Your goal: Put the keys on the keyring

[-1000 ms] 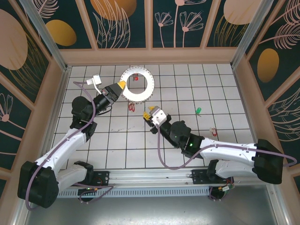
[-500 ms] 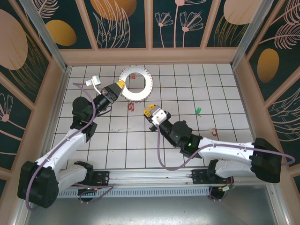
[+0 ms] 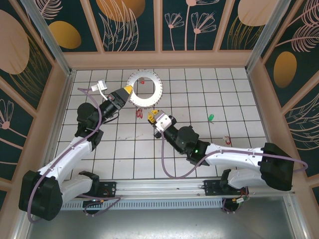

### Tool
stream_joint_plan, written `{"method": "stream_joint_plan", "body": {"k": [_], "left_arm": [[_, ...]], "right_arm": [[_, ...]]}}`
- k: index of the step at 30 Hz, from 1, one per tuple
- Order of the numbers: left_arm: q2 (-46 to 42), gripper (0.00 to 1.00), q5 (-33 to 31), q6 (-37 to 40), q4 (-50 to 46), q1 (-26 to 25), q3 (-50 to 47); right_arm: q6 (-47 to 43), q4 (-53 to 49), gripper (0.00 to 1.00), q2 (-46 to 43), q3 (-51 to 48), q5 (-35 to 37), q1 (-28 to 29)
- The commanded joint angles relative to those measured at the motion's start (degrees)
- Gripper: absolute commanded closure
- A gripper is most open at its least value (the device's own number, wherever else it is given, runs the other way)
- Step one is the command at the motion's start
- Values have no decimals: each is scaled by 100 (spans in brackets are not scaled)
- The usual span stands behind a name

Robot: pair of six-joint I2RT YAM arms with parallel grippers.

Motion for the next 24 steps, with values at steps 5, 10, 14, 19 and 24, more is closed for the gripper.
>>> {"method": "stream_joint_plan", "body": {"k": [5,10,14,19,24], "left_arm": [[5,100,-18,-131,408,-16,9],[10,100,-10,-140,424,-16,-6],[3,100,2,-151,419,-16,4],[-11,100,-11,-148,425,-20,-9],[-13,100,-12,-166,420,-16,-22]], "right_arm": [[-124,498,85,229,241,9,22],[-166,503,84,384,289,278,-27],[-57,529,83,365,211,394,-72],[69,424,81,269,136,340,-79],[113,461,81,195,69,352,-97]]}}
